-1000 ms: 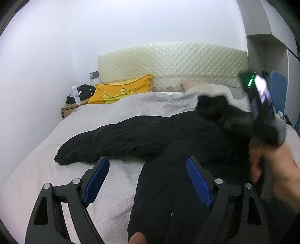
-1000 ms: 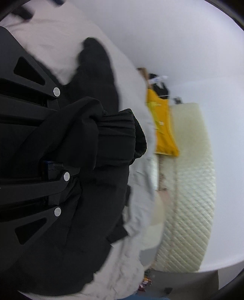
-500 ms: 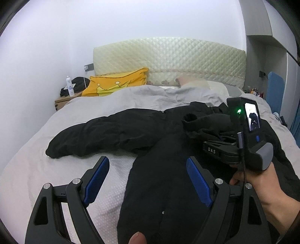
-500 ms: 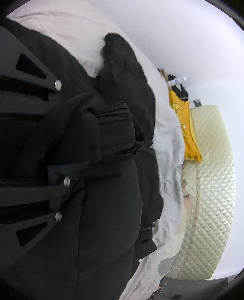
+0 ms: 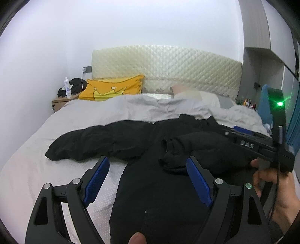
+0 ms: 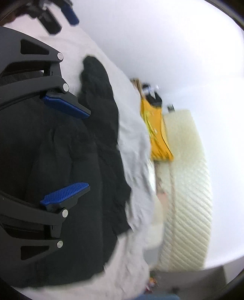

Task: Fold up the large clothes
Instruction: 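Lay the sleeve across the jacket body and open the right gripper, then move the left gripper to the other sleeve cuff and grasp it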

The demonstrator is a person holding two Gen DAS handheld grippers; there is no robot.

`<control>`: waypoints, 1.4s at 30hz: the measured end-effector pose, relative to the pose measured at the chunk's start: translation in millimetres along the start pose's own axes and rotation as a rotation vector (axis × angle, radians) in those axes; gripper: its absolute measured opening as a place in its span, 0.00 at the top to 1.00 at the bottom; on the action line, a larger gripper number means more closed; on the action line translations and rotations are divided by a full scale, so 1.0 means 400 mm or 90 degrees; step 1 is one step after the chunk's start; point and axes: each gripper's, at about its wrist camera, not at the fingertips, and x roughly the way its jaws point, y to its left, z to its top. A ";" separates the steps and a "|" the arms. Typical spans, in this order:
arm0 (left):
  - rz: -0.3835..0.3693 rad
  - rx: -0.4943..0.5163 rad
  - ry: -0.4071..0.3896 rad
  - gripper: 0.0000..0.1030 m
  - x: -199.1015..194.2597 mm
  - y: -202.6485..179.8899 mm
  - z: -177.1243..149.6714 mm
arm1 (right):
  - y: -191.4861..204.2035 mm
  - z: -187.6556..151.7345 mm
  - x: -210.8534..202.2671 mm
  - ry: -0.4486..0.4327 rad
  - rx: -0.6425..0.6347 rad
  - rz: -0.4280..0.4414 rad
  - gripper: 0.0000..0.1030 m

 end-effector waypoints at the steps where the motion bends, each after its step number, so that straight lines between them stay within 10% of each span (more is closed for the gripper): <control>1: -0.001 0.000 -0.002 0.18 -0.015 -0.006 0.007 | -0.004 0.009 -0.021 -0.004 -0.005 -0.012 0.32; 16: -0.054 0.029 -0.021 0.18 -0.174 -0.121 0.016 | -0.162 0.005 -0.415 -0.113 0.050 -0.104 0.32; 42: -0.102 0.072 -0.051 0.18 -0.128 -0.200 -0.123 | -0.175 -0.301 -0.574 -0.142 0.051 -0.152 0.27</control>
